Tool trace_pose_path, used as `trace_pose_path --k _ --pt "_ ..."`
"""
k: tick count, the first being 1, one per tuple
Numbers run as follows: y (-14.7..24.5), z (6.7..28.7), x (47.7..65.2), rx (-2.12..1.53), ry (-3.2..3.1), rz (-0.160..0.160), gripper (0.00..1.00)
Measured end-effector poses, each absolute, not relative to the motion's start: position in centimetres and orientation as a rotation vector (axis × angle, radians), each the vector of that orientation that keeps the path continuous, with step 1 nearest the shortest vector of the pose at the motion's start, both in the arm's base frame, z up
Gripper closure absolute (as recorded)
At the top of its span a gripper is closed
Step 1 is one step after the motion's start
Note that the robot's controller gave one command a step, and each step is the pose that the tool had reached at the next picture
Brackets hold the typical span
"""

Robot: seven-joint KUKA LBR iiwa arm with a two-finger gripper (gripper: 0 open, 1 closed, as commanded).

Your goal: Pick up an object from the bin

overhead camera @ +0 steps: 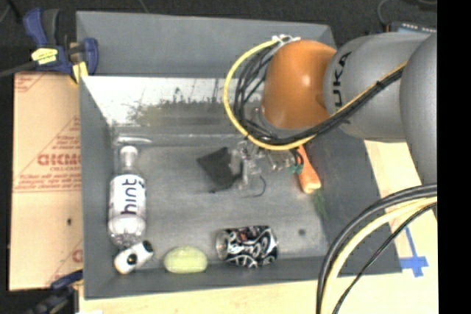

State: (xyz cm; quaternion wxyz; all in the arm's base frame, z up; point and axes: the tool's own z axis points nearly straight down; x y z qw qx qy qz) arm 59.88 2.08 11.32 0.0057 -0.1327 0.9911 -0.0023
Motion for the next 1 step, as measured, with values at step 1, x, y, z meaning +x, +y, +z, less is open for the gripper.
trace_pose_path --k 1 --pt "2.06 12.50 59.93 -0.414 3.101 -0.008 1.00"
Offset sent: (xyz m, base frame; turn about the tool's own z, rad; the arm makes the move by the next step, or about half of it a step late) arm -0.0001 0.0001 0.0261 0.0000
